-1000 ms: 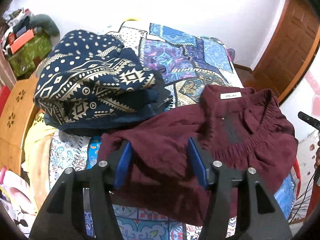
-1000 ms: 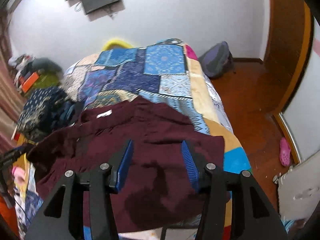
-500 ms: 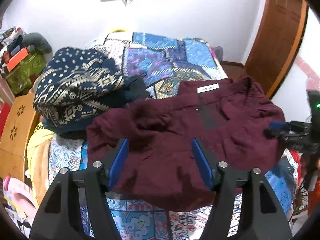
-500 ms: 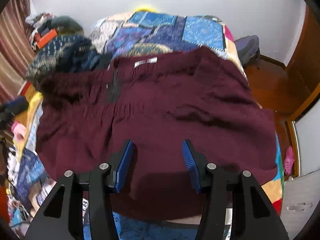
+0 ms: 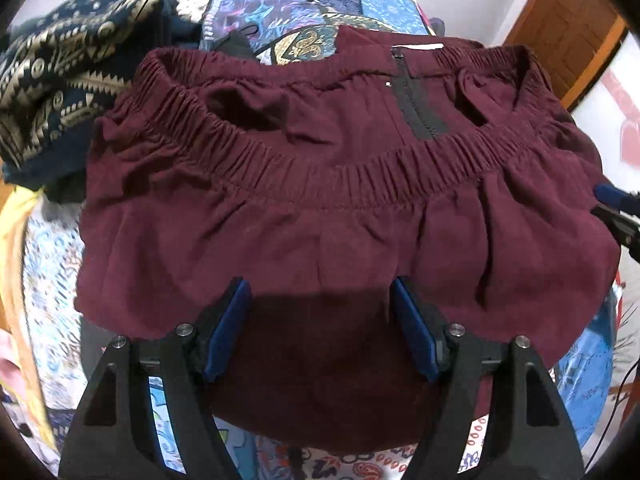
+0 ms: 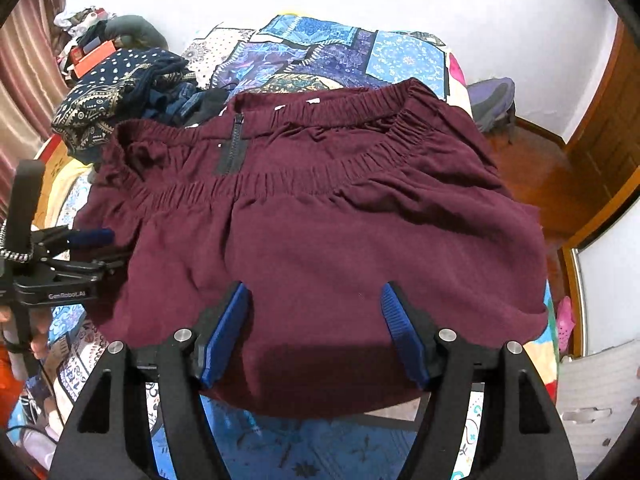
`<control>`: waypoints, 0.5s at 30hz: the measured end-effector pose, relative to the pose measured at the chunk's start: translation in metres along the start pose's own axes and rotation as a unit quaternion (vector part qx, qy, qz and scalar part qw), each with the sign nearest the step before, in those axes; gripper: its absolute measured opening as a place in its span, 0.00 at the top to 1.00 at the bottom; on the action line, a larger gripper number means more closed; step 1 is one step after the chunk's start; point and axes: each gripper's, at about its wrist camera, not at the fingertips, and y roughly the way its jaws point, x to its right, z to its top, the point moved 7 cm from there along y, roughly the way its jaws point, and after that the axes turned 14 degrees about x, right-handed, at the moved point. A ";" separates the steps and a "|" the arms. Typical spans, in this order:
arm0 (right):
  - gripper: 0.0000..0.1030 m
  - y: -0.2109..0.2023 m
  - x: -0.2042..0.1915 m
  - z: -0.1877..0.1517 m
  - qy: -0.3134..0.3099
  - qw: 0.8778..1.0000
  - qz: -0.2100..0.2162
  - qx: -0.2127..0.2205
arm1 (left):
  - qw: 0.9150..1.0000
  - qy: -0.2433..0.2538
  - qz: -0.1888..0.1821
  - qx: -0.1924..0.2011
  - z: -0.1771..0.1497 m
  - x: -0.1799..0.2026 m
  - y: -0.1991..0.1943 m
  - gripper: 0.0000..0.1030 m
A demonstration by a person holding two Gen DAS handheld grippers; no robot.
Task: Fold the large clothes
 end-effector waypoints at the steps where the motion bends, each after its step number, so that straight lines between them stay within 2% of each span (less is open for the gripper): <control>1: 0.36 0.000 0.000 0.001 -0.001 1.000 -0.003 0.001 | 1.000 -0.001 0.000 0.002 0.001 0.000 -0.002 0.30; 6: 0.36 -0.007 -0.009 0.012 -0.022 0.999 -0.014 0.020 | 0.999 0.011 0.032 0.040 0.013 -0.014 -0.030 0.30; 8: 0.36 -0.009 -0.015 0.018 -0.029 0.999 -0.014 0.029 | 0.998 0.005 0.032 0.059 0.017 -0.025 -0.046 0.30; 10: 0.36 -0.010 -0.020 0.023 -0.035 0.999 -0.012 0.037 | 0.997 -0.006 0.031 0.068 0.020 -0.035 -0.055 0.25; 15: 0.36 -0.009 -0.036 0.034 -0.039 0.998 0.000 0.052 | 0.991 -0.014 0.090 0.098 0.022 -0.074 -0.083 0.25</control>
